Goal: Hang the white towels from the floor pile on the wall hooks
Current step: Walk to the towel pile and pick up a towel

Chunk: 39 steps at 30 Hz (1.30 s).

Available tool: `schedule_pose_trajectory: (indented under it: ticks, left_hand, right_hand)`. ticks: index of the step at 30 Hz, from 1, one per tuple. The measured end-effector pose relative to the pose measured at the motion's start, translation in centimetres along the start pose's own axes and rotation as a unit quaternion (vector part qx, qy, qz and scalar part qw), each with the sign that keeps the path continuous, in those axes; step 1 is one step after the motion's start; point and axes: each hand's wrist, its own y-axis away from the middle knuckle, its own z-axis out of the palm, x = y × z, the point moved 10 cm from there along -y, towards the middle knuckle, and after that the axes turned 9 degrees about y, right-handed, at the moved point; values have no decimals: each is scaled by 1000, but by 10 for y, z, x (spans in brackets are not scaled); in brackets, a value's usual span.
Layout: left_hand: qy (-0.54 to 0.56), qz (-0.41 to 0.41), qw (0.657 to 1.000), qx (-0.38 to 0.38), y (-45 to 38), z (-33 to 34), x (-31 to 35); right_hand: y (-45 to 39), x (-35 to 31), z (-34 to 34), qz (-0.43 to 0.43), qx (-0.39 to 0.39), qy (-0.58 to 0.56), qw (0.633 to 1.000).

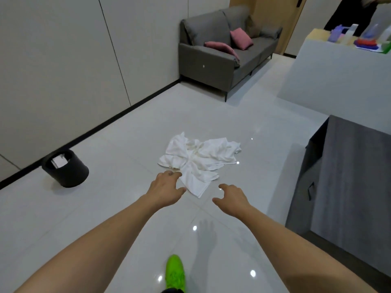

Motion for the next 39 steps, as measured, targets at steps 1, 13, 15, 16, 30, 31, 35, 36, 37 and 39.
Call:
schedule_pose_trajectory:
  ticks: [1,13,15,16,30,31,35,36,37,39]
  left_hand:
    - [-2,-2,1000,-11,-20,-2,-6]
    - [-7,-25,995,-100,-216,8,-39]
    - [-8,-33,994,-107,-248,16,-40]
    - [-8,-37,993,-111,-265,21,-40]
    - [23,-150,976,-153,-497,111,-49]
    - [26,-160,974,-156,-509,119,-56]
    - [24,-185,967,-175,-560,165,-91]
    - [25,-191,965,-178,-573,180,-102]
    - [28,-194,964,-181,-587,196,-113]
    - [36,-197,962,-187,-614,234,-139]
  right_hand:
    - [-17,-4,0,9,-10,-2,1000]
    - [-187,4,-11,72,-76,-25,994]
    - [-220,12,-12,73,-87,-24,993]
    - [-238,17,-11,75,-93,-28,992]
    - [-507,103,24,144,-198,-155,957]
    - [-521,109,33,155,-207,-167,951]
    - [-574,133,84,196,-237,-198,931]
    - [-587,138,101,209,-242,-207,925]
    - [-600,143,119,222,-243,-216,919]
    - [-628,154,161,250,-240,-233,909]
